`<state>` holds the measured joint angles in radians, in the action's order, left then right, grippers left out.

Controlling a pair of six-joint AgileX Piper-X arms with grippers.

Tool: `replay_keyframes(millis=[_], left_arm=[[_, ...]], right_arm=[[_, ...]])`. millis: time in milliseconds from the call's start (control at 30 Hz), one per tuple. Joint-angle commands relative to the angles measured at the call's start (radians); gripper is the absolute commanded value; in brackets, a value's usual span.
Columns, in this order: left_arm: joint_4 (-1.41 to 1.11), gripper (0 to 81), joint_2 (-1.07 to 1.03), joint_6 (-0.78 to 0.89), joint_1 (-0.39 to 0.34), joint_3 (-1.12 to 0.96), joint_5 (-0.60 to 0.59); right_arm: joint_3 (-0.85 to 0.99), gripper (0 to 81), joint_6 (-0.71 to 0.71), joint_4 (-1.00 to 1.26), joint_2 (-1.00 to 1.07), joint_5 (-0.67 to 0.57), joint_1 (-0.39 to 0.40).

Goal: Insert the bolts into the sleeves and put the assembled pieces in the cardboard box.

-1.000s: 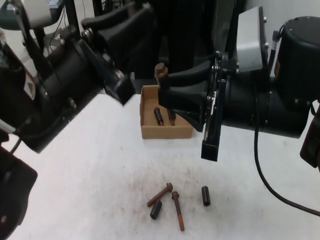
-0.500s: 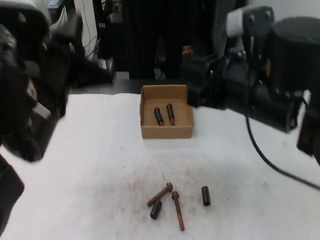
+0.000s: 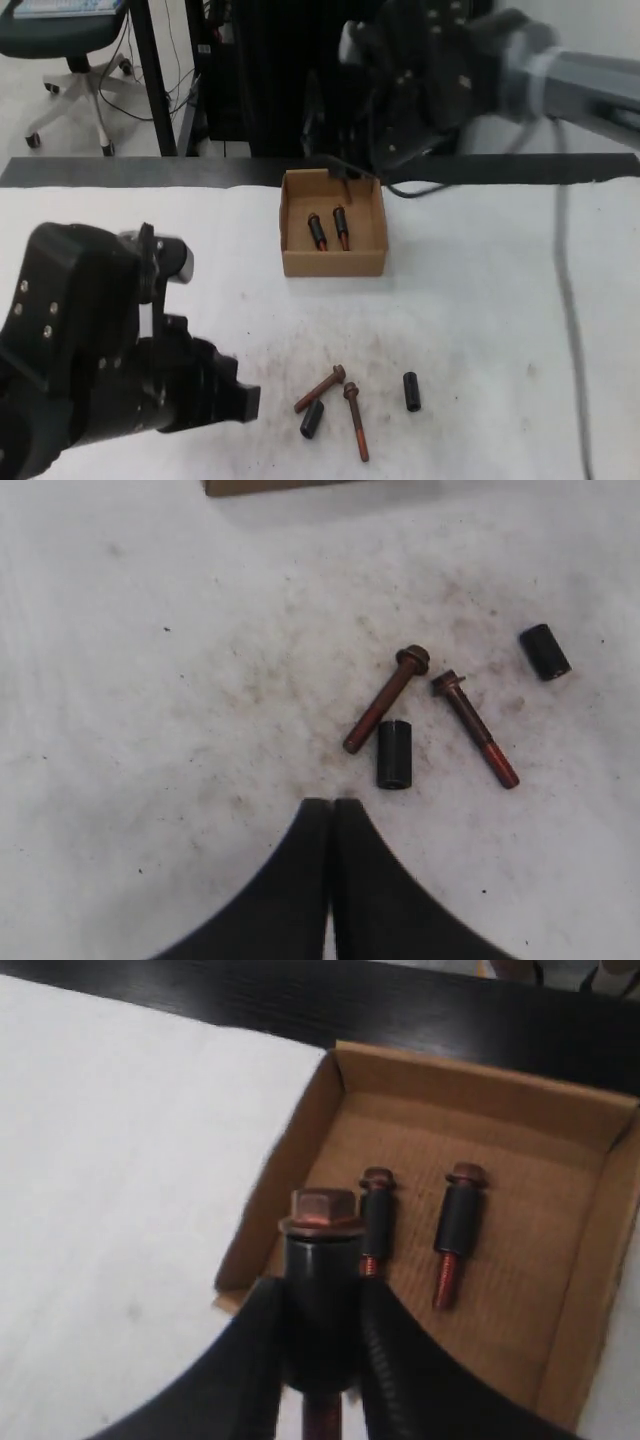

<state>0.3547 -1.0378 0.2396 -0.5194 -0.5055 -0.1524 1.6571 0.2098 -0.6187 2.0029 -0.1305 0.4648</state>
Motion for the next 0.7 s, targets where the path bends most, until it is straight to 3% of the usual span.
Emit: replay_keyframes(millis=[0, 133, 333, 400, 600, 667], left_arm=[[0.008, 0.1, 0.001, 0.009, 0.002, -0.004, -0.029], [0.015, 0.1, 0.001, 0.009, 0.002, -0.004, -0.028], [0.020, 0.1, 0.001, 0.009, 0.002, -0.004, -0.028], [0.020, 0.1, 0.001, 0.009, 0.002, -0.004, -0.028], [0.020, 0.1, 0.001, 0.009, 0.002, -0.004, -0.028], [0.020, 0.1, 0.001, 0.009, 0.002, -0.004, -0.028]], right_arm=[[0.146, 0.8, 0.008, -0.116, 0.103, 0.005, -0.016], [0.280, 0.8, 0.008, -0.210, 0.214, -0.002, -0.025], [0.327, 1.7, -0.008, -0.162, 0.233, -0.056, -0.051], [0.341, 7.8, -0.008, -0.153, 0.233, -0.083, -0.067], [0.362, 37.7, -0.008, -0.160, 0.230, -0.149, -0.110], [0.362, 39.9, -0.008, -0.176, 0.228, -0.168, -0.121]])
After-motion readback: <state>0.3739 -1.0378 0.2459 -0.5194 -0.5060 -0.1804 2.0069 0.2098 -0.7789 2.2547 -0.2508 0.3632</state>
